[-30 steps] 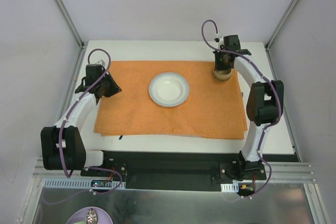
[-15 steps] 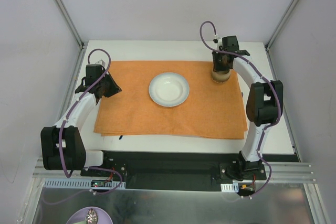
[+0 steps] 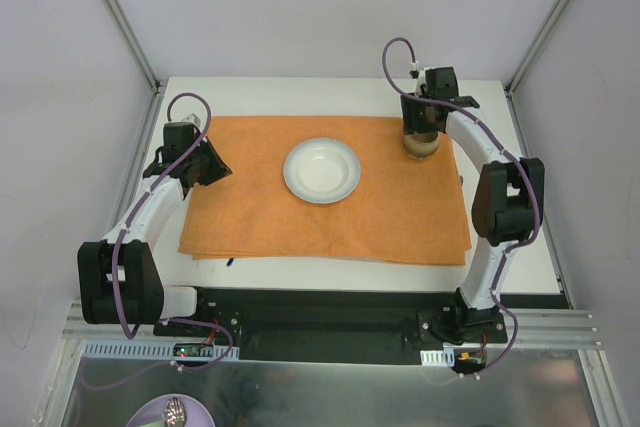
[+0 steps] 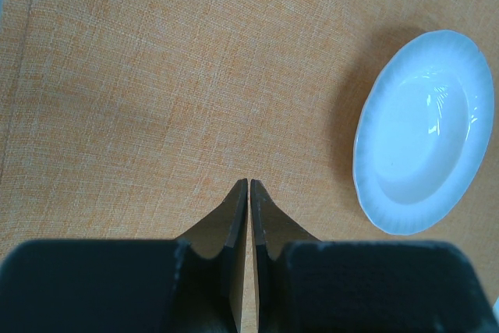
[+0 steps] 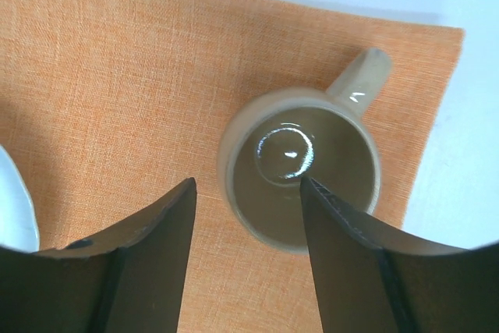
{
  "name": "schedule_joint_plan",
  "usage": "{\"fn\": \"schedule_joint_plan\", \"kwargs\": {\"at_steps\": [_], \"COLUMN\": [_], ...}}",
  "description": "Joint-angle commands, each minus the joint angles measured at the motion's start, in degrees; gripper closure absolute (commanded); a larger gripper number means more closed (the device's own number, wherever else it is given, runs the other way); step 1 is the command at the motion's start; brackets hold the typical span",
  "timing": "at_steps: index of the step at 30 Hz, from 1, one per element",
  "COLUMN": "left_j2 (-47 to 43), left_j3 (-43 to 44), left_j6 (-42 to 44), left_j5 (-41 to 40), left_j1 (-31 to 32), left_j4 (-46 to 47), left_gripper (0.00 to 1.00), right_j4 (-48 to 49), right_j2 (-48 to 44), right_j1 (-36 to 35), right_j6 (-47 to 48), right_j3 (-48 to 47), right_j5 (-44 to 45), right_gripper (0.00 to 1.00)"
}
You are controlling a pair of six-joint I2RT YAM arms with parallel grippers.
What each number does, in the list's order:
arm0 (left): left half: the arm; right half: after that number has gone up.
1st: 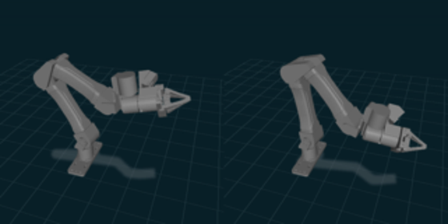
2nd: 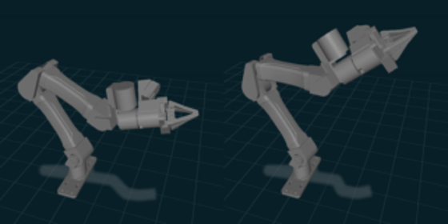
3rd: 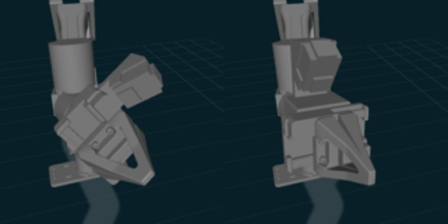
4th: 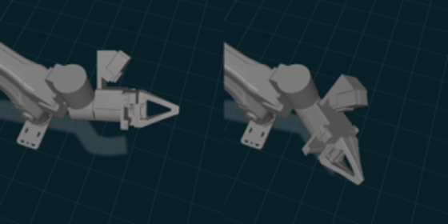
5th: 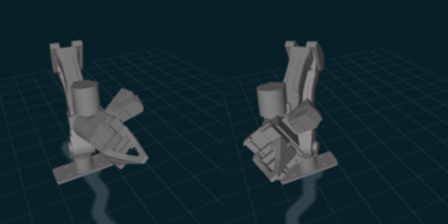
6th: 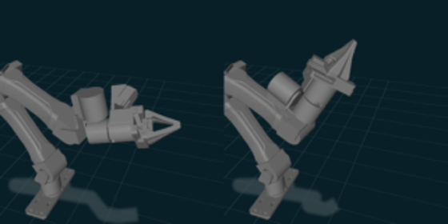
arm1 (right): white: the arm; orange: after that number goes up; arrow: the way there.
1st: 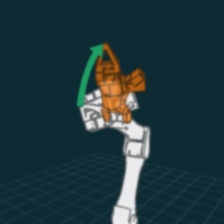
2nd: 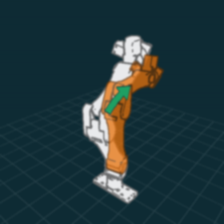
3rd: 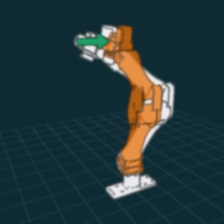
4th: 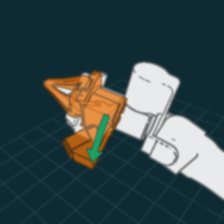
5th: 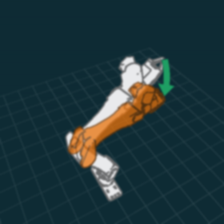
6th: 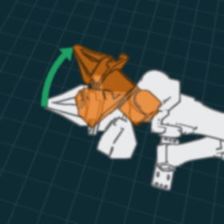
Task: Set the dinner table for one person
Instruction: Place the cup on the napkin.
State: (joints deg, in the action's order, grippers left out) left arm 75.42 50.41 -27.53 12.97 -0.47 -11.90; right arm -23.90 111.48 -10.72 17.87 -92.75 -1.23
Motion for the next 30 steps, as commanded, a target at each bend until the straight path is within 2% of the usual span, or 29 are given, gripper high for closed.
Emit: {"fn": "schedule_joint_plan", "kwargs": {"at_steps": [1,7,11,14,18,23,30], "left_j2": [-1.5,-1.7,-1.8,-1.9,-2.5,-3.1,-4.6], "left_j3": [0.3,0.2,0.4,0.7,0.6,0.0,-0.5], "left_j6": [-0.2,-0.4,-0.6,-0.7,-1.1,-1.5,-1.4], "left_j5": [-0.4,-0.1,0.6,1.3,1.9,2.5,2.3], "left_j1": [-0.1,-0.1,-0.1,-0.1,-0.2,-0.2,-0.1], "left_j4": [0.0,0.0,0.0,0.0,0.1,0.6,0.6], "left_gripper": [0.96,0.96,0.96,0.96,0.96,0.96,0.96], "right_j4": [5.5,6.3,2.9,-0.5,-3.9,-4.3,-5.7], "right_j2": [-10.8,-19.1,-24.0,-27.4,-30.5,-32.6,-32.9], "right_j1": [-0.3,0.5,2.2,4.5,6.9,8.4,10.6], "right_j6": [-2.6,-8.4,-18.9,-26.5,-31.8,-34.8,-38.0], "right_j3": [2.3,9.2,16.1,21.4,27.4,33.7,36.1], "right_j5": [5.7,17.0,23.2,23.2,21.4,20.7,23.1], "right_gripper": [0.40,0.35,0.33,0.33,0.33,0.33,0.33]}}
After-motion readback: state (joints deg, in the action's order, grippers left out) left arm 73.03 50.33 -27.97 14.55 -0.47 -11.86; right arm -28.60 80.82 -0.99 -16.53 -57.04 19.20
